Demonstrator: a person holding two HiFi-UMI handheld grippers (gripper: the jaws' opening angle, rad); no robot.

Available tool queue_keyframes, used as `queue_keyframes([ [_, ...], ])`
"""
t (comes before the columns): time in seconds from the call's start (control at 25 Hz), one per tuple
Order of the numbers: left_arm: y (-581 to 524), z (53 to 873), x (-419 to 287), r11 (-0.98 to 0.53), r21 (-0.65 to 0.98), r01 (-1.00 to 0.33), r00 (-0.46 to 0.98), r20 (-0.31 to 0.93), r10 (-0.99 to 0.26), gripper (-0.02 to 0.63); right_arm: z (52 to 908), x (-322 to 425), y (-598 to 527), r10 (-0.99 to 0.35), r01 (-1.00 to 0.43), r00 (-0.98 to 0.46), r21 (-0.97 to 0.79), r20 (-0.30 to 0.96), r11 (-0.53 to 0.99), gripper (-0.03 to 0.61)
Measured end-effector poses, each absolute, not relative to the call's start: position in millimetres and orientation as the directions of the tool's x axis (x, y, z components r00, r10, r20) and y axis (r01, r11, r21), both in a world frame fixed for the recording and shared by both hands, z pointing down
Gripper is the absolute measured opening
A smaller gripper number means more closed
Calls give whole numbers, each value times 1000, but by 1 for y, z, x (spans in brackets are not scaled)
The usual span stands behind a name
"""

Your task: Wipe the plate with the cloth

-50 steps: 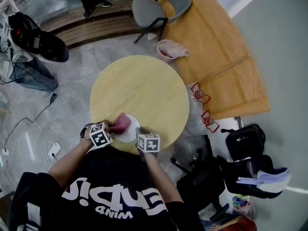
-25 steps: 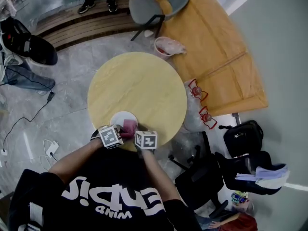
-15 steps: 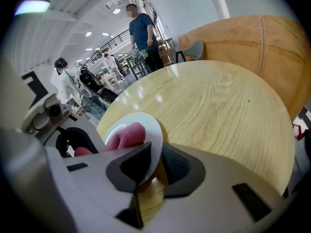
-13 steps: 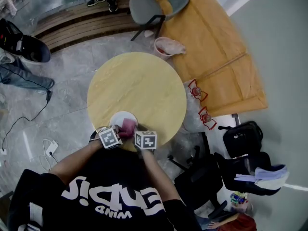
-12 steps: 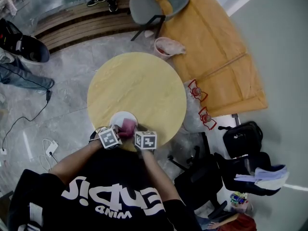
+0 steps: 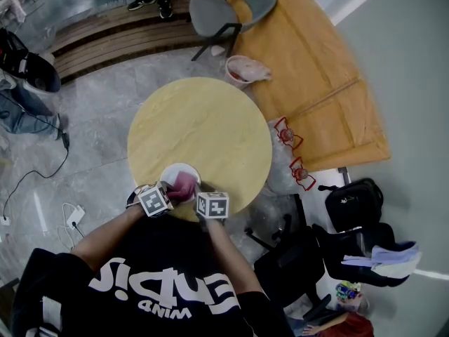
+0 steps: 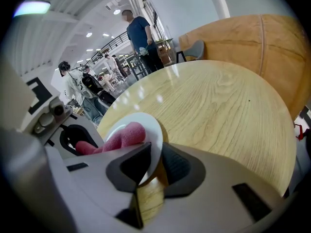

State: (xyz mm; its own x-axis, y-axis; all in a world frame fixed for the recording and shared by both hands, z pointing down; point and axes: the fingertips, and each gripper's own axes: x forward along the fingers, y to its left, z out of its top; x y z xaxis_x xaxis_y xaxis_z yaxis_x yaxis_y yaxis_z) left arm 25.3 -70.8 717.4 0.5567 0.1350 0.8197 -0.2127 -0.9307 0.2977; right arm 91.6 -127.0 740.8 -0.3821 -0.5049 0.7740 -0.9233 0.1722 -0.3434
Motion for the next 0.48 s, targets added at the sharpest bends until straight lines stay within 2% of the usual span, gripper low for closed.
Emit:
queue_keyframes([
  [0.48,-80,719,10,-939,260,-225,542,834,101,48,741,94,-126,-503,-922,-385,-344,774,176,84],
])
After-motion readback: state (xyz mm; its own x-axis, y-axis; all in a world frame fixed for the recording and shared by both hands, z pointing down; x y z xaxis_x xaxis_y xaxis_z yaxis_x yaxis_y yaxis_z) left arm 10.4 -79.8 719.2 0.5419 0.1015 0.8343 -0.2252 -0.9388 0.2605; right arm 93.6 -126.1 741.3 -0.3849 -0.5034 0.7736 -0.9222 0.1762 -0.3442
